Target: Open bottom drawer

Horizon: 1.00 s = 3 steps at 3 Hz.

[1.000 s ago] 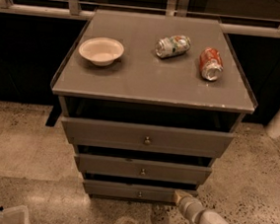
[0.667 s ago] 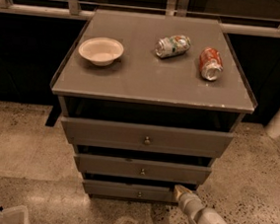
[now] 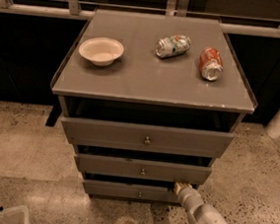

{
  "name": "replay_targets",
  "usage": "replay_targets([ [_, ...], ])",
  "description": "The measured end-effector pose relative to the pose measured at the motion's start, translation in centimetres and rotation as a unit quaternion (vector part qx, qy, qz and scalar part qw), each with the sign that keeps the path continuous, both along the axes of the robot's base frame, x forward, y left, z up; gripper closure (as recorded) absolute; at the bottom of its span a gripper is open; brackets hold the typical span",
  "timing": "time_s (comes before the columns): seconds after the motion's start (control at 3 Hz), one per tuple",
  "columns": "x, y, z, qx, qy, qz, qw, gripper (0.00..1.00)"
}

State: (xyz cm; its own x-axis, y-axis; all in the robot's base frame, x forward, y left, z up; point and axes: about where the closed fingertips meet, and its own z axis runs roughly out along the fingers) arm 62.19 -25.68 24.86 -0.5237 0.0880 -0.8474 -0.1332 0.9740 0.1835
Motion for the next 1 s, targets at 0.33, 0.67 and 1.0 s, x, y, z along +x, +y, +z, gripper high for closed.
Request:
replay_targets([
  [0.33,0.3,0.3,-1.5,-0.003,0.018,-0.007,0.9998,1.0],
  [0.67,1.2,0.6,-4.3,-0.002,0.045,-0.027,0.9986,1.0],
  [1.0,1.2,0.6,-4.3,-0.002,0.045,-0.027,0.9986,1.0],
])
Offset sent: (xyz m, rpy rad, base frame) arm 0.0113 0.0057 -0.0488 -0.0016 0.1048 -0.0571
